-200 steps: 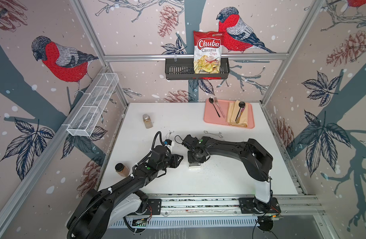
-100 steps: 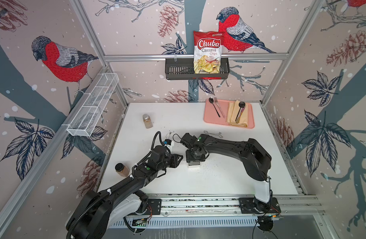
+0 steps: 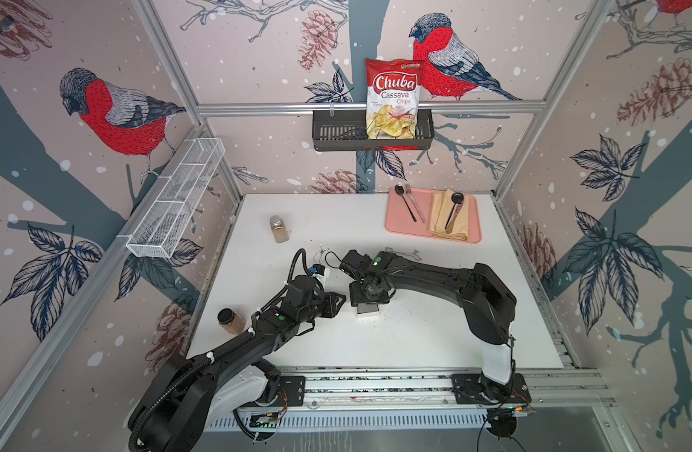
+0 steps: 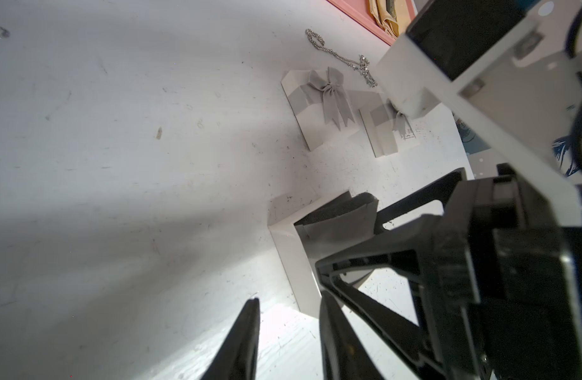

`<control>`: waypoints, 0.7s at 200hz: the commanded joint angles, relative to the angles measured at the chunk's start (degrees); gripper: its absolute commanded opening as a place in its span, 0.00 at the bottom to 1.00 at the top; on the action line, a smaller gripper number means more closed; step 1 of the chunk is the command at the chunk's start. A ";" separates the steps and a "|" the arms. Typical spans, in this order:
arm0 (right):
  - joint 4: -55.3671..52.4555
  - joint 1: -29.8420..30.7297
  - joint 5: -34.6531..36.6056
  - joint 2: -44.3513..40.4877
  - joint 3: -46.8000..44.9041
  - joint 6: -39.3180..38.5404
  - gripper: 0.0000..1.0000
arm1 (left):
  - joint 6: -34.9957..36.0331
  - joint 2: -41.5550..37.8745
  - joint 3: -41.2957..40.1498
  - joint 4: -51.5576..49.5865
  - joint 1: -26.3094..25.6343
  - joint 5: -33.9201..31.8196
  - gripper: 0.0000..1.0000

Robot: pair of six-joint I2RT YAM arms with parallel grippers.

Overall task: Take the necklace out of the lift-off lid jewelry box
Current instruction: Place the inner lining in the jewelry box.

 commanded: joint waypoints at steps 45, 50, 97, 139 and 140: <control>-4.84 0.57 3.64 -3.28 2.34 -0.52 0.68 | 0.05 0.30 -0.04 3.59 0.07 0.02 0.35; -4.98 0.71 3.87 -3.61 2.52 -0.64 0.66 | 0.09 0.41 -0.02 3.69 0.11 0.04 0.35; 0.18 0.54 2.40 -4.14 0.68 -1.62 0.30 | -0.97 1.90 -0.85 5.93 0.03 0.72 0.33; 7.20 -1.65 3.43 -2.34 -2.21 -3.44 0.27 | -1.73 3.72 -2.32 8.24 0.05 1.26 0.32; 7.34 -1.74 3.42 -2.31 -2.31 -3.51 0.27 | -1.77 3.75 -2.34 8.34 0.05 1.22 0.32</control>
